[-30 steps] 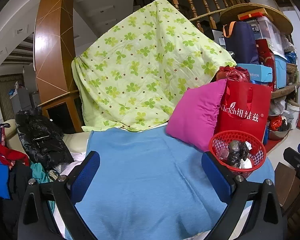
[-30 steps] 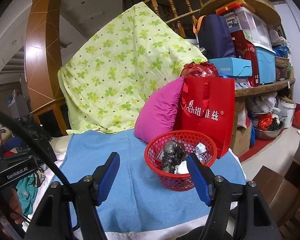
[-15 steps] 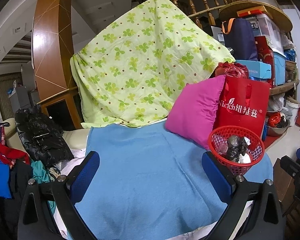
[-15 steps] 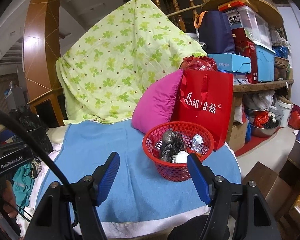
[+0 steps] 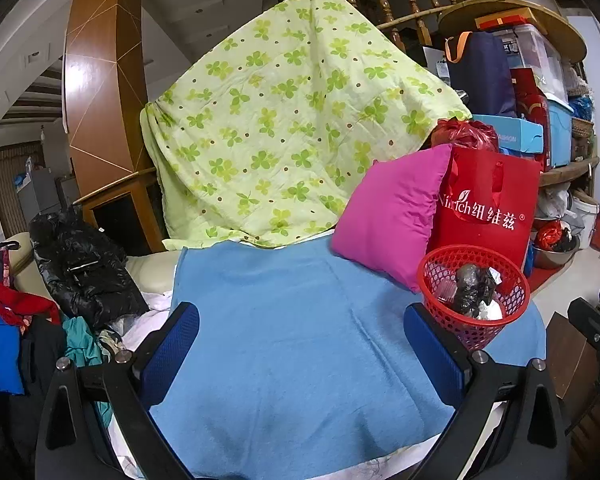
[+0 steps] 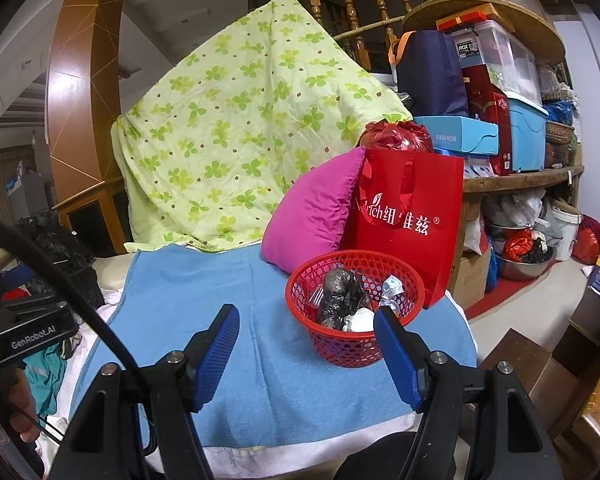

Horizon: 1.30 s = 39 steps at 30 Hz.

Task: Collect trash

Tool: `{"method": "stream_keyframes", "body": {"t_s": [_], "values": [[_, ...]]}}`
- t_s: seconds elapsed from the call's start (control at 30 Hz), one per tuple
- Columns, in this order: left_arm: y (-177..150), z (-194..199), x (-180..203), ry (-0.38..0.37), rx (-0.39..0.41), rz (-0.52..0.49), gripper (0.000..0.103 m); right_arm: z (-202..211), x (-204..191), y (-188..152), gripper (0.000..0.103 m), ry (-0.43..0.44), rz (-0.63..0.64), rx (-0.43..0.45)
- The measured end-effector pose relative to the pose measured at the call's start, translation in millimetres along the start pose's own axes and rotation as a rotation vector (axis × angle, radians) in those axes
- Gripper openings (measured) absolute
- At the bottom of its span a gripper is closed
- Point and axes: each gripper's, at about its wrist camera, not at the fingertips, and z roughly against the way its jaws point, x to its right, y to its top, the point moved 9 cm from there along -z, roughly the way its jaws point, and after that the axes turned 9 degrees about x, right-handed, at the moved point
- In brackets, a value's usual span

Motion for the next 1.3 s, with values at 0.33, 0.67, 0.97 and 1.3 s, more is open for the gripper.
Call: {"method": "stream_keyframes", "body": {"t_s": [0.33,0.67,0.97,1.3], "values": [[-4.1,1.4,-2.9,-0.002,-0.007,0.000,0.102,-1.7,-3.2,-0.9,0.073,0.006,0.001,-0.010],[-7.7,1.2,-2.8,-0.004,-0.014,-0.002,0.102,-2.2,-4.2,-1.7,0.073,0.007,0.005,-0.013],[-9.2,-0.2,-3.7,-0.007,-0.016,-0.001,0.102,-3.0,-6.2,-3.4,0.073,0.009,0.007,-0.015],[-13.6,0.0,-5.0,-0.013,-0.022,-0.003,0.102,-3.2,-6.4,-3.5,0.073,0.009,0.008,-0.016]]}}
